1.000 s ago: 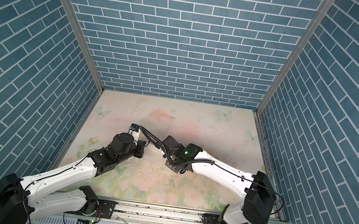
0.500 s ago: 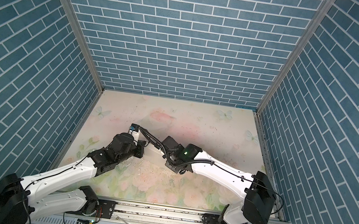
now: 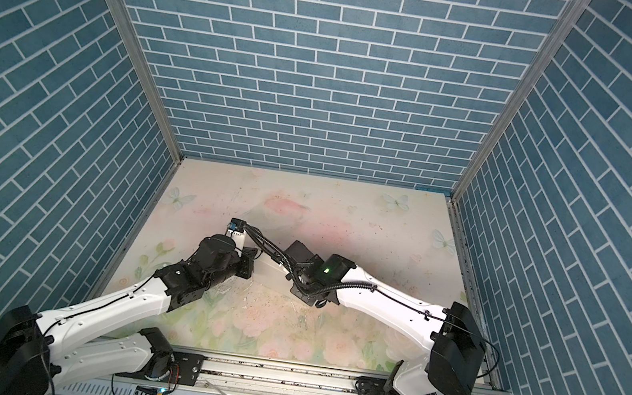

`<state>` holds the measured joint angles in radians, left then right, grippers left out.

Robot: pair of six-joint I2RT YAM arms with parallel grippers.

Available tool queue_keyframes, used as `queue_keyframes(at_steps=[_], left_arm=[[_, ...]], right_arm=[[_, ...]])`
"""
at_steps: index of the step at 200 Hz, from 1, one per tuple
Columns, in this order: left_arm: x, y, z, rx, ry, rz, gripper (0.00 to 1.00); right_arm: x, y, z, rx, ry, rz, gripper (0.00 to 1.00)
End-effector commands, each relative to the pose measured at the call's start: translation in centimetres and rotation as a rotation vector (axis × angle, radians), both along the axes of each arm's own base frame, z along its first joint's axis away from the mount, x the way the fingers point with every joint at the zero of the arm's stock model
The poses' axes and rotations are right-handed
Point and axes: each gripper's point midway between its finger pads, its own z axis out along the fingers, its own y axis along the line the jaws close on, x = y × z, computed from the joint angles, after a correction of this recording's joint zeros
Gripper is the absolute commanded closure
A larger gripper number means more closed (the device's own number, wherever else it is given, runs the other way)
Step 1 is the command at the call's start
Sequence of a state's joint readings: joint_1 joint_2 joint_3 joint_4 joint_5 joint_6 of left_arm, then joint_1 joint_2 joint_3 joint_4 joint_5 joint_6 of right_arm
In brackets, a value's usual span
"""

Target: Fold the paper box

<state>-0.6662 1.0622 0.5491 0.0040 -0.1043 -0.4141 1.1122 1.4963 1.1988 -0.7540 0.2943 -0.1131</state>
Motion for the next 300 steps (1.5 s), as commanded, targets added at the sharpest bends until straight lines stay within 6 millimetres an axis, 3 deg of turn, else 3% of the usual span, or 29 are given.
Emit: queue_keyframes(at_steps=[1,300], left_arm=[[-4.5,1.5,-7.3,0.145,0.256,-0.063,0.90],[-5.7,1.6,-5.4,0.064,0.200,-0.090,0.56]], right_arm=[[-0.4,-0.1,-1.5,-0.024,0.016,0.006,0.72],[0.2,0.5,-2.7,-0.010,0.039,-0.113,0.81]])
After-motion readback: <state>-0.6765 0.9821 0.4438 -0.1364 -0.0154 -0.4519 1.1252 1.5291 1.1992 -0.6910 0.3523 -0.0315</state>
